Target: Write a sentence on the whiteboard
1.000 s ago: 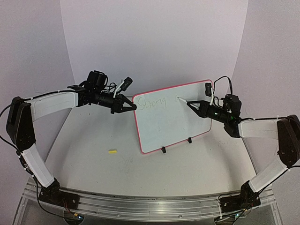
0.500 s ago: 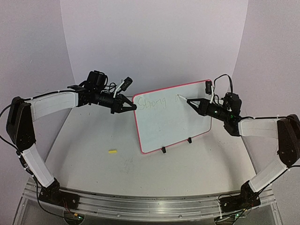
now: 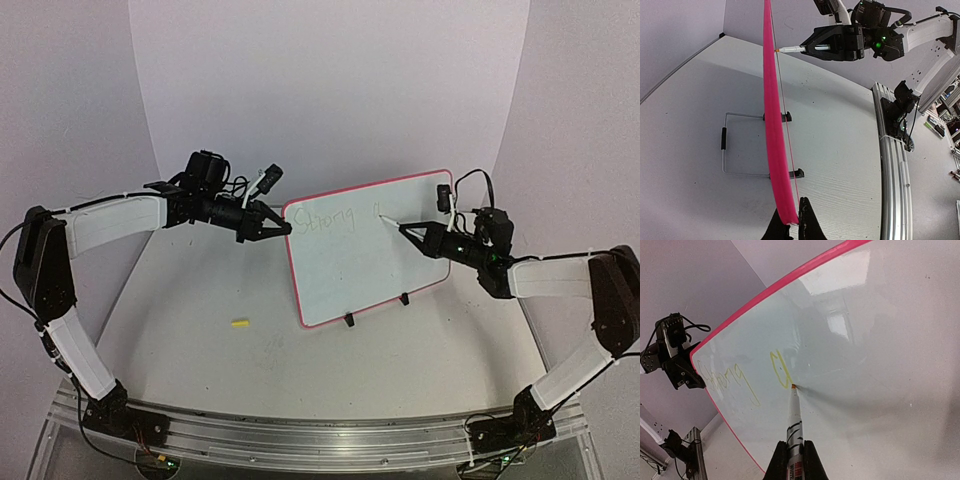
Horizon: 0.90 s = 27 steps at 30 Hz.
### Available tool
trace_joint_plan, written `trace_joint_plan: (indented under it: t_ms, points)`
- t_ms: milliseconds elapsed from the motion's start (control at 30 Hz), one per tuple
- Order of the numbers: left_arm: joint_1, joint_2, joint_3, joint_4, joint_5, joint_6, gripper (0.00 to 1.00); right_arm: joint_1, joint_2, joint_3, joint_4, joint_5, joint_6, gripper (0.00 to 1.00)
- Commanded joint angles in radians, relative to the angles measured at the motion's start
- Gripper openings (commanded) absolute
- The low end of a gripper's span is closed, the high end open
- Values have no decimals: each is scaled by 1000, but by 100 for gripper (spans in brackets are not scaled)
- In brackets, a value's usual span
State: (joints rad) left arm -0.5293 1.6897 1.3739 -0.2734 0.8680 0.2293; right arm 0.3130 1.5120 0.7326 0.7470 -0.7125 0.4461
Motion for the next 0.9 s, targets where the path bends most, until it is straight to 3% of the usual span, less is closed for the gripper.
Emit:
trace_joint_plan:
  t_ms: [0, 300, 867]
  points:
    - [-22, 24, 11, -59, -30, 55, 0, -5, -54, -8, 3, 101, -18, 0]
    - [-23, 24, 10, -56, -29, 52, 0, -4, -135, -2, 0, 63, -13, 0]
    - [-26, 25, 12, -56, -29, 51, 0, 20, -52, 56, -34, 28, -29, 0]
